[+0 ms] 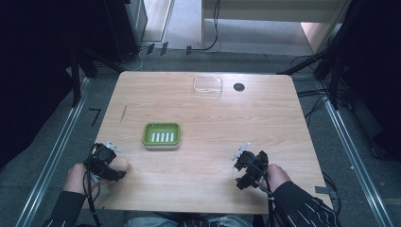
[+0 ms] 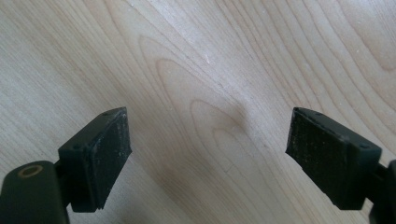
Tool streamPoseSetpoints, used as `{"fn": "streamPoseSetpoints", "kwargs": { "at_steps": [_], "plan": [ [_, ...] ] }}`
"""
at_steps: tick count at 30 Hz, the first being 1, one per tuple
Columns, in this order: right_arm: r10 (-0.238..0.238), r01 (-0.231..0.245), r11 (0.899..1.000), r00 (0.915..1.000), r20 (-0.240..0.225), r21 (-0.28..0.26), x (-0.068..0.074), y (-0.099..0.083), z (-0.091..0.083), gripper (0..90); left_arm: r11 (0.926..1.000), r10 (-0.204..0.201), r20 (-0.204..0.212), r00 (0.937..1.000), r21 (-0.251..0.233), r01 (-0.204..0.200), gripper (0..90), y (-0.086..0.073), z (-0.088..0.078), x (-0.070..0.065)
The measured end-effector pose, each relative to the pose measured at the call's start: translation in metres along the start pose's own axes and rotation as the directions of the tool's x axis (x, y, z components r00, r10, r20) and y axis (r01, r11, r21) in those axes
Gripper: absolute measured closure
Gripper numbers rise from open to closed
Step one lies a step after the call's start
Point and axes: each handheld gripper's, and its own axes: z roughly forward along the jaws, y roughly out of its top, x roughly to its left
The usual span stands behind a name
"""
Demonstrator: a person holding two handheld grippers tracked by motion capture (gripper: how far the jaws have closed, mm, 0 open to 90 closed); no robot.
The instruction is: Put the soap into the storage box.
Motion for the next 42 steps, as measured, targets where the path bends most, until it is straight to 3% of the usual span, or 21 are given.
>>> {"fn": "streamPoseSetpoints", "kwargs": {
  "at_steps": [12,42],
  "plan": [
    [-0.003,0.003,1.0,1.0,0.003,0.0,-0.001,0.0,0.0,14.3,0.9997,0.018,-0.017,0.9997,-0.014,-0.018,33.2,0.013,-0.005,0.0],
    [0.001,-0.001,1.0,1.0,0.004,0.002,0.0,0.001,0.001,14.3,0.9968,0.073,-0.014,0.9972,-0.032,-0.073,33.3,0.044,-0.008,0.001]
  ]
}}
